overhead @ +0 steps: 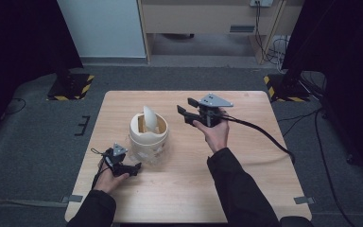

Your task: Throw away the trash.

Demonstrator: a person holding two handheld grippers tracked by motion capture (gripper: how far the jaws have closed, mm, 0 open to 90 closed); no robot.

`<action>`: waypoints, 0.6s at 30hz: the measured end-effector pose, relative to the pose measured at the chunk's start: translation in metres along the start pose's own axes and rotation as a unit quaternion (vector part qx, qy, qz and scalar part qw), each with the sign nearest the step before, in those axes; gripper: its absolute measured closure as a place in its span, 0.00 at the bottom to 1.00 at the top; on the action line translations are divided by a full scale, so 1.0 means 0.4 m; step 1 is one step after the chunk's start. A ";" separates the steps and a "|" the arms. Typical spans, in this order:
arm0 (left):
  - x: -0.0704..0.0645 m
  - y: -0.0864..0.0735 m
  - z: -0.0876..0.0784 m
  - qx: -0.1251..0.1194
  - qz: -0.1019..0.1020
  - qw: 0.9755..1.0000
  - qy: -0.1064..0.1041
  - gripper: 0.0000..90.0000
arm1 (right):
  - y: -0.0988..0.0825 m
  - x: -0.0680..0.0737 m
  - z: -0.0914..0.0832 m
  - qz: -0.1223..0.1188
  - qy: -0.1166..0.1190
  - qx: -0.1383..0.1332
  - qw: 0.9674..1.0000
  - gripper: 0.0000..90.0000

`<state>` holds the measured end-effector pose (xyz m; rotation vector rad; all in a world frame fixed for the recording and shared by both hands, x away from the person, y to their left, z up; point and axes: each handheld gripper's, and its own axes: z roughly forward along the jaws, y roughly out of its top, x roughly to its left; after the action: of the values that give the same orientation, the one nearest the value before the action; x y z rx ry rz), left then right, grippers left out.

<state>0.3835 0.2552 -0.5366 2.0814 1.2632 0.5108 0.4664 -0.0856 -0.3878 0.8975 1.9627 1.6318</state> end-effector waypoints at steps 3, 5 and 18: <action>0.000 0.000 0.000 0.000 0.000 1.000 0.000 0.00 | -0.028 -0.040 -0.050 0.008 -0.019 0.018 1.000 0.39; 0.000 0.000 0.000 0.000 0.000 1.000 0.000 0.00 | -0.036 -0.050 -0.062 0.010 -0.022 0.023 0.999 0.38; 0.000 0.000 0.000 -0.001 -0.001 1.000 0.000 0.00 | -0.205 -0.116 -0.219 0.032 -0.037 0.104 0.993 0.28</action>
<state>0.3835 0.2552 -0.5366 2.0798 1.2637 0.5112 0.4216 -0.1874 -0.4523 1.0940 2.0996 1.4238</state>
